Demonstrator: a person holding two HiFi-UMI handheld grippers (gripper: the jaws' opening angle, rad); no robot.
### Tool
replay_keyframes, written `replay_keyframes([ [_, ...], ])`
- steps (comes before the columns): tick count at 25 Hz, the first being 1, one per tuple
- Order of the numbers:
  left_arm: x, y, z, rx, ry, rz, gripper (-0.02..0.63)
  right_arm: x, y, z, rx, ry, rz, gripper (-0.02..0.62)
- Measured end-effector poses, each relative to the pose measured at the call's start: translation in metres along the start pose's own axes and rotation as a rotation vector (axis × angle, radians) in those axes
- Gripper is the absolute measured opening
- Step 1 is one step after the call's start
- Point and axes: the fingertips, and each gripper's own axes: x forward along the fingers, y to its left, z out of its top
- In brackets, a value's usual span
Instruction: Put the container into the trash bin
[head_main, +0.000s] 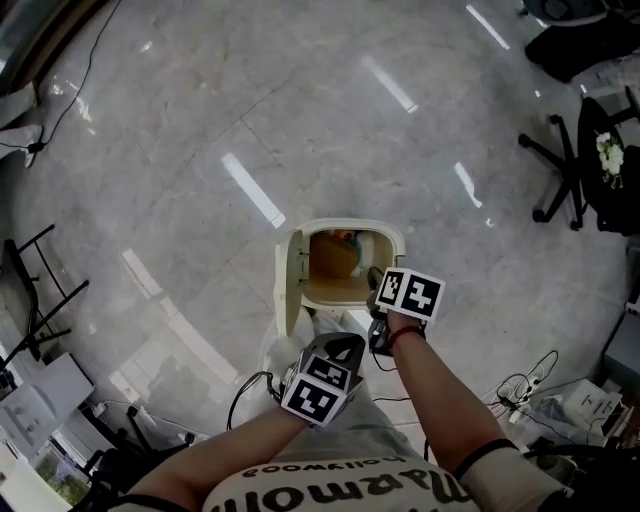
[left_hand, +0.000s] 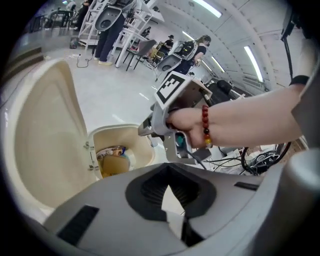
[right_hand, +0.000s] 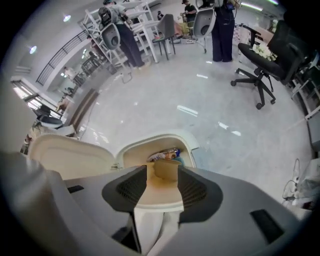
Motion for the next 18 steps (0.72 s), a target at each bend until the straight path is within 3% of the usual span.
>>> replay_keyframes([
  [4, -0.024, -0.008, 0.048, 0.034, -0.061, 0.036, -0.006, -0.048, 0.011, 0.023, 0.011, -0.069, 0.082, 0.192],
  [7, -0.052, -0.027, 0.079, 0.056, -0.125, 0.059, -0.006, -0.095, 0.027, 0.028, 0.021, -0.126, 0.194, 0.191],
  [12, -0.105, -0.023, 0.159, 0.096, -0.381, 0.131, -0.006, -0.169, 0.062, 0.096, -0.05, -0.356, 0.286, 0.19],
  [18, -0.158, -0.044, 0.201, 0.168, -0.539, 0.178, -0.006, -0.265, 0.092, 0.134, -0.122, -0.575, 0.371, 0.167],
])
